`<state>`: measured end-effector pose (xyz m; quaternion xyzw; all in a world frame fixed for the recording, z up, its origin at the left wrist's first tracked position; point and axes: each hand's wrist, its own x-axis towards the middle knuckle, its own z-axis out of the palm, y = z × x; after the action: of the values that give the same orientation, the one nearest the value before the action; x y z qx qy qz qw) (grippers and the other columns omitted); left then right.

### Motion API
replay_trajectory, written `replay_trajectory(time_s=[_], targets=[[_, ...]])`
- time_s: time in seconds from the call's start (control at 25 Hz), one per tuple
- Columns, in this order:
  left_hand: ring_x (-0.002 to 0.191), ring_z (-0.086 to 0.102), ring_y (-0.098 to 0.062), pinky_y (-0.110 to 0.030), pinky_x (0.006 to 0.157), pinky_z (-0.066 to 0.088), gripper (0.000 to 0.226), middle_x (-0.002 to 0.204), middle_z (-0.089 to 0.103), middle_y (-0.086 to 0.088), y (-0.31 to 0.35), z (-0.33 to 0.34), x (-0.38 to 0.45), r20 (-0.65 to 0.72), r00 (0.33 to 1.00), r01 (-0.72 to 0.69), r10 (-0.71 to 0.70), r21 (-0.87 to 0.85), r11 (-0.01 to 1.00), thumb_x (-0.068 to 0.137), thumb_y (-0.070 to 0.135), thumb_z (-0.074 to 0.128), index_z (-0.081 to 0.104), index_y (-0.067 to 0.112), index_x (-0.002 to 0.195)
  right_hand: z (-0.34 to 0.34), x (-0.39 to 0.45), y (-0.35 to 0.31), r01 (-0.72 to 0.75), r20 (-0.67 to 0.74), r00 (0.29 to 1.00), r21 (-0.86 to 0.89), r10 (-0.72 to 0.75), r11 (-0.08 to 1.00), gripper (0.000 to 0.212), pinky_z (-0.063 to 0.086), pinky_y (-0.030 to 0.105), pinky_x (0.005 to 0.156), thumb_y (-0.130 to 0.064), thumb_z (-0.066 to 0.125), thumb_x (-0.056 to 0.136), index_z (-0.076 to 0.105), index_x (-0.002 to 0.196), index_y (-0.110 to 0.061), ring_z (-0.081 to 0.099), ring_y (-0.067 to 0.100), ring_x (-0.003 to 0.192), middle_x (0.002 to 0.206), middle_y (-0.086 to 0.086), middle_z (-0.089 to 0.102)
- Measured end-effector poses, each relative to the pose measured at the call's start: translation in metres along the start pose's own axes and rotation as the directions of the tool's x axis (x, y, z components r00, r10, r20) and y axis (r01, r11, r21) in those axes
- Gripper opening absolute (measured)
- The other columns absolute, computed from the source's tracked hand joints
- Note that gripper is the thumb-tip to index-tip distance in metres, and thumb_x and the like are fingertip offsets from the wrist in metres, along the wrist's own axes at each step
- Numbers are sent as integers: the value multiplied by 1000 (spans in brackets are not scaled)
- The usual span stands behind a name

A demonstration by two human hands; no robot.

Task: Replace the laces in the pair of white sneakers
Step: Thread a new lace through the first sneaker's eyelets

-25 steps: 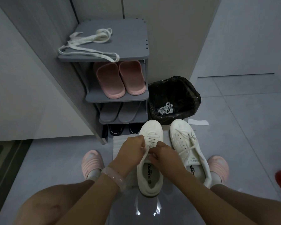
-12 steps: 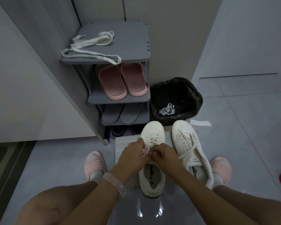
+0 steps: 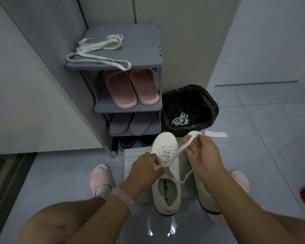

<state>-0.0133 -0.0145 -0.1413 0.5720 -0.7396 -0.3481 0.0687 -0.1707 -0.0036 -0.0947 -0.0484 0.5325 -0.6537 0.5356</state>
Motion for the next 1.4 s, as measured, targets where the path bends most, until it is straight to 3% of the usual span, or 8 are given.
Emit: replay_trajectory(time_s=[0.08,0.16,0.28,0.4,0.8,1.0,1.12,1.4], targets=[[104,50,-21,-35,92,43,23,107,48,-5,-3,-2,6,-183,983,13,-16,-21,1000,86,28,60,63,11,100,-2,0,0,58,85,996,-416,-25,908,26,38,25,49,-10,39,95,49,72,-15,46,10,45,57,3,53],[111,50,-25,-37,95,41,27,120,50,-9,-6,-5,11,-224,974,28,-29,-8,1000,88,21,56,61,11,113,-6,2,-3,245,265,964,-861,-19,445,17,37,24,52,-16,46,92,56,79,-20,48,10,55,69,-1,55],[111,51,-22,-35,94,39,27,118,56,-3,-4,-2,10,-58,998,8,0,134,991,90,22,53,56,18,116,-15,-5,12,435,393,881,-892,264,-122,18,48,28,69,-28,54,90,57,103,-16,61,19,79,94,4,62],[96,53,-20,-31,80,32,7,98,59,0,5,0,10,-103,992,-44,71,243,969,90,18,48,53,18,94,-17,-10,25,477,422,879,-805,223,-353,26,43,29,71,-31,54,89,55,103,-10,59,23,92,105,8,59],[57,59,-22,-33,53,43,12,60,59,1,-1,-4,12,-222,920,-263,323,261,929,63,2,61,60,13,66,-21,-7,25,520,460,851,-804,251,-288,15,44,28,69,-28,49,91,56,88,-15,57,22,83,93,7,58],[112,46,-17,-29,84,28,29,116,55,6,-5,-2,5,-94,981,-126,172,369,921,87,6,47,65,22,103,-21,-4,22,477,430,868,-862,250,-172,15,45,27,69,-22,52,90,60,85,-11,60,19,80,85,6,62],[101,47,-19,-26,78,33,18,108,49,0,4,-14,0,-147,985,-52,90,247,968,85,14,49,56,17,101,-17,-1,20,347,335,884,-938,326,24,20,46,19,59,-18,54,89,65,92,-3,56,11,59,73,5,61],[93,61,-30,-28,77,44,31,88,62,-11,16,-9,-20,263,962,16,-78,231,973,94,28,47,60,1,85,-2,-13,15,179,250,878,-963,408,203,19,28,10,35,-15,55,90,68,77,-11,40,5,45,57,-4,45]])
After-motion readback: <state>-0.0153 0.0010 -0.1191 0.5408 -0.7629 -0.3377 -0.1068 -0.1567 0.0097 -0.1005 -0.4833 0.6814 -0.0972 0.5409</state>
